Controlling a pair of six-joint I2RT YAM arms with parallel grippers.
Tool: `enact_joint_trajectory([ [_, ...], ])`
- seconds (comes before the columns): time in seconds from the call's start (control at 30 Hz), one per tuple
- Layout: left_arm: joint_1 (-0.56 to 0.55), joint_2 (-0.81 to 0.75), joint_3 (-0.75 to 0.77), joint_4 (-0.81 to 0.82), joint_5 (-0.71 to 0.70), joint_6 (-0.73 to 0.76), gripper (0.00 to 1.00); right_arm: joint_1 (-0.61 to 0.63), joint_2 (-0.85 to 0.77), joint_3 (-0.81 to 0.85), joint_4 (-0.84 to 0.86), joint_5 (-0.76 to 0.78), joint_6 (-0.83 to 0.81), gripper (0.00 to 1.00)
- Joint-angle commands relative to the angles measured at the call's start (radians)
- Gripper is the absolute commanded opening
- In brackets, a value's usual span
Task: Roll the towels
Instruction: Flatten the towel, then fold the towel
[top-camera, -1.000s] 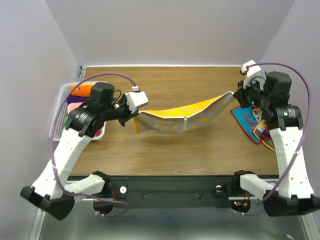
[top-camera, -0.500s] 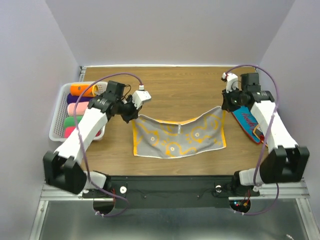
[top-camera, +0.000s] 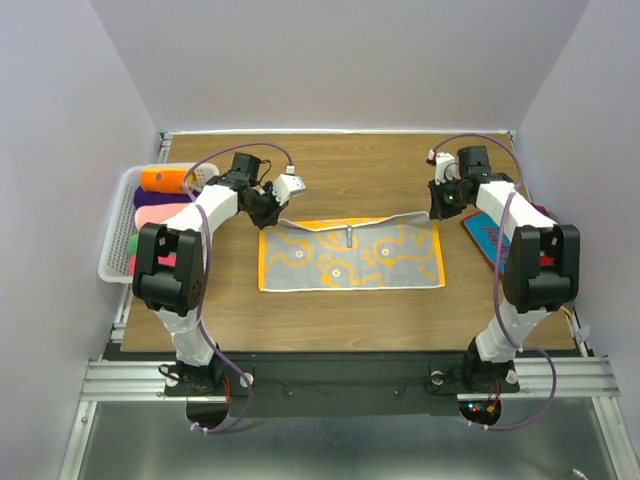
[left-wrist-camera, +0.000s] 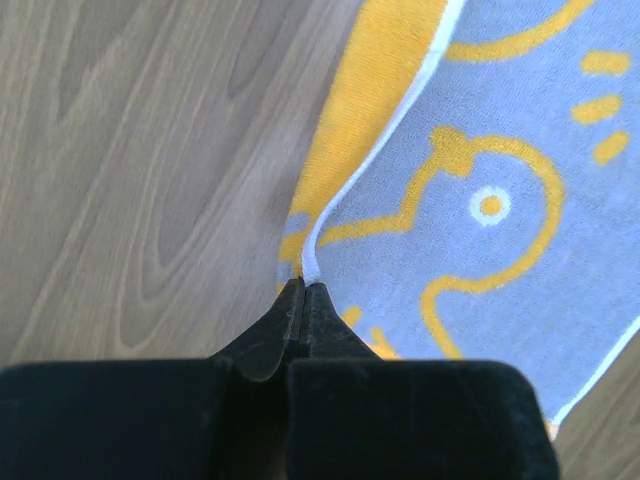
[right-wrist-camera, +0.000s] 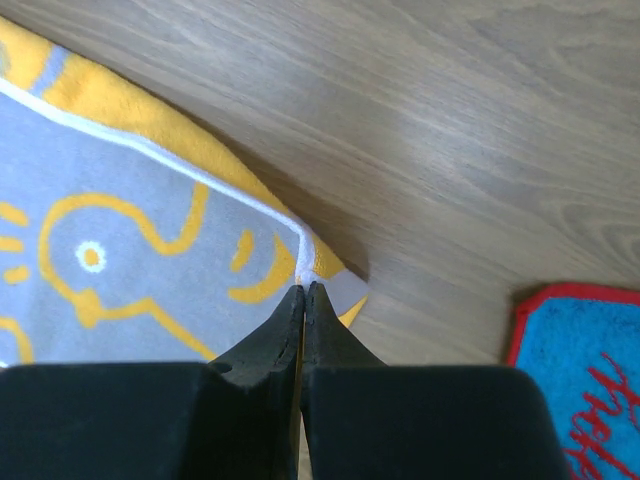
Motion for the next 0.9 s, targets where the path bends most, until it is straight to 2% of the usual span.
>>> enact_joint_trajectory([
  [0.0, 0.005, -0.002, 0.022, 0.045, 0.032, 0.049, 0.00, -0.009, 0.008, 0.039, 0.065, 0.006, -0.028, 0.01],
  [0.3, 0.005, -0.130, -0.053, -0.033, 0.071, 0.109, 0.00, -0.009, -0.092, -0.041, 0.064, 0.011, -0.100, 0.01],
  [0.6, 0.004, -0.288, -0.218, -0.095, 0.045, 0.196, 0.00, -0.010, -0.219, -0.173, 0.053, 0.040, -0.234, 0.01],
  [0.87, 0.004, -0.353, -0.318, -0.125, 0.058, 0.246, 0.00, -0.009, -0.303, -0.246, 0.010, 0.033, -0.307, 0.01],
])
